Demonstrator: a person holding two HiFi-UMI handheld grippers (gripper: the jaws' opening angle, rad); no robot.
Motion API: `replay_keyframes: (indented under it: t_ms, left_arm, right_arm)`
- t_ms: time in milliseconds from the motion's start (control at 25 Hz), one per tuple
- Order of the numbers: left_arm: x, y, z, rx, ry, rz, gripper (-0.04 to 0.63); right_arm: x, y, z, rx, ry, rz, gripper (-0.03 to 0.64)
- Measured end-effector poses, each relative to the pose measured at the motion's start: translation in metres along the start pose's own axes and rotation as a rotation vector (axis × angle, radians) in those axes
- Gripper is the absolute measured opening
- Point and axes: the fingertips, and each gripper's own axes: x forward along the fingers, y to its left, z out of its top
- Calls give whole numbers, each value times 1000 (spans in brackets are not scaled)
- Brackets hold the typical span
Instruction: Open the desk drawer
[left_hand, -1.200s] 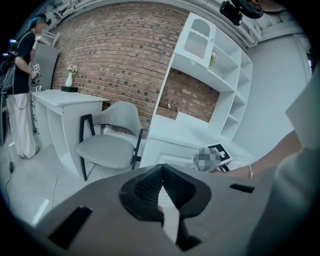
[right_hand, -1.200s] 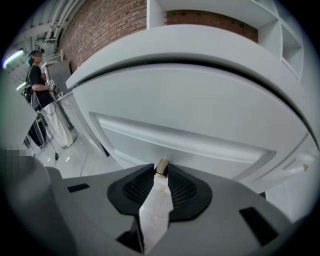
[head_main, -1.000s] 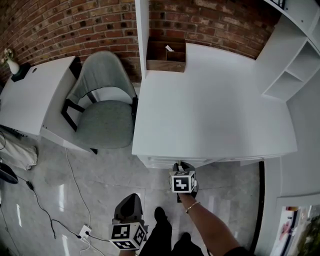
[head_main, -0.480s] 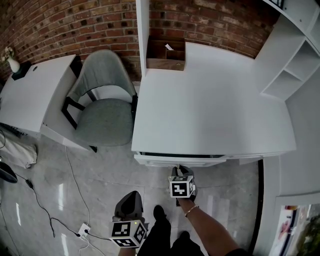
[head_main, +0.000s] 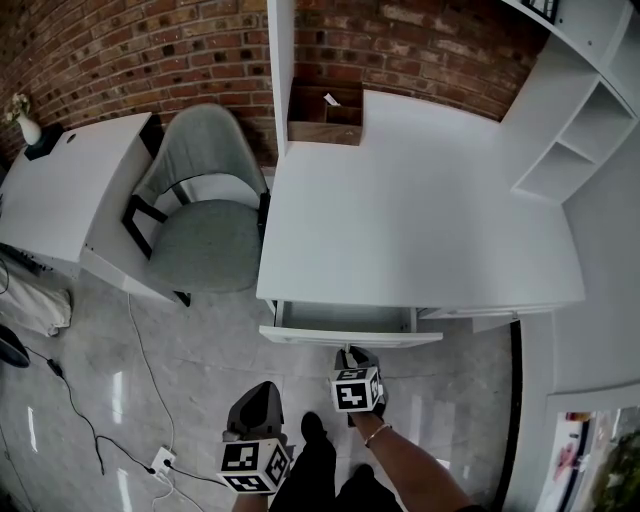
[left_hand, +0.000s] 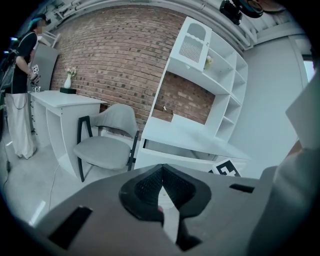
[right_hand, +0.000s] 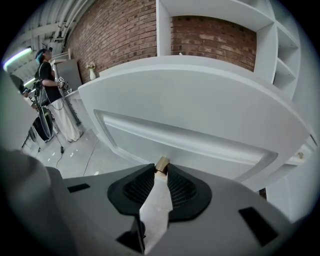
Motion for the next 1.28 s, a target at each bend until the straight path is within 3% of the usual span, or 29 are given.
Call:
replay_keyframes:
  t_ms: [1280]
  left_arm:
    - [-28, -11, -1, 25, -16, -9, 9]
  right_arm:
    - [-53, 36, -75, -5, 62, 56, 75]
